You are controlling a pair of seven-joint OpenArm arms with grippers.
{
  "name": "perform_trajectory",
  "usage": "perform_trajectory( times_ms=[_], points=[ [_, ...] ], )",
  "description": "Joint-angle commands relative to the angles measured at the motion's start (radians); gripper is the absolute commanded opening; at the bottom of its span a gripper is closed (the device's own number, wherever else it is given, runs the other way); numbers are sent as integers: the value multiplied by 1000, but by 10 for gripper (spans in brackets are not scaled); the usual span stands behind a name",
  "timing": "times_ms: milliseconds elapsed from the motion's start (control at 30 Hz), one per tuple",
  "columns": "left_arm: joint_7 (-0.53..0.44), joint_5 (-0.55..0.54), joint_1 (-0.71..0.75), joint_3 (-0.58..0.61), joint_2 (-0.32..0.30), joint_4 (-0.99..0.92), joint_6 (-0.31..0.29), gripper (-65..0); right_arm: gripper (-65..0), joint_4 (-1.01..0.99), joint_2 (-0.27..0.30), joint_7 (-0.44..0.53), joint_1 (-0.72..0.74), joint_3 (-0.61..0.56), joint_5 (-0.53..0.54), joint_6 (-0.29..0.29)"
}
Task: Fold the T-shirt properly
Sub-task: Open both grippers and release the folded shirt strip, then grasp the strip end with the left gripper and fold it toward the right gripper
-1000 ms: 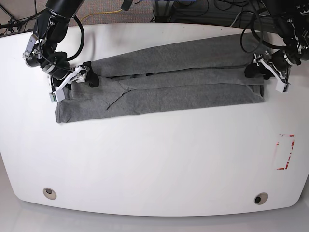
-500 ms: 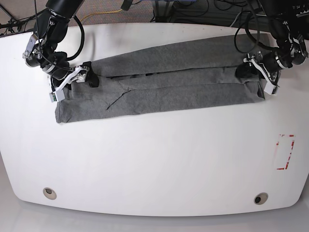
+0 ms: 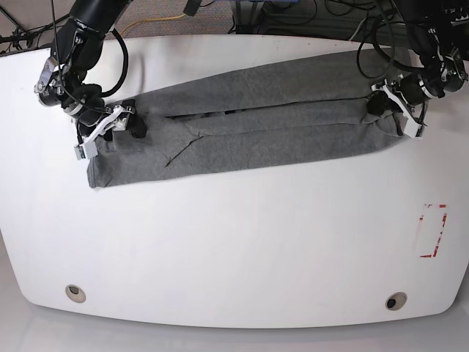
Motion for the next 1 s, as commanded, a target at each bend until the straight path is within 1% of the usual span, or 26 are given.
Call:
perform_trajectory(
  times_ms=[0,67,133,167,267,400,567,633,833,933,967],
  points=[
    [11,22,-4,-3,-18,8,2,-650,-285,-32,11,25,39,6,-22,0],
    [11,22,-6,-3,-20,22,2,-650,-363,-81,11,51,60,6,-59,0],
    [11,23,-6,2,-20,51,2,-650,-400,-120,13,71,75,6,-77,0],
    [16,22,-6,3,-20,74,2,-650,-406,-144,13,78,85,6,-89,0],
    [62,20,-6,5,-20,145,2,-650,-388,-190,13,81,98,6,-116,0],
    [125,20,-36,17,-11,272,2,-650,-388,-198,10,102,95,3,-135,0],
    [208,20,-82,82,32,381,2,-650,-388,-201,8,104,92,3,-135,0],
    [241,20,-111,117,61,410,2,-650,-388,-201,8,104,92,3,-135,0],
    [252,26,-161,253,121,418,2,-650,-388,-201,8,104,92,1,-134,0],
    [249,39,-185,304,169,412,2,-650,-388,-201,8,104,92,1,-134,0],
    [249,63,-199,322,189,412,2,-650,-388,-201,8,104,92,1,-134,0]
  ],
)
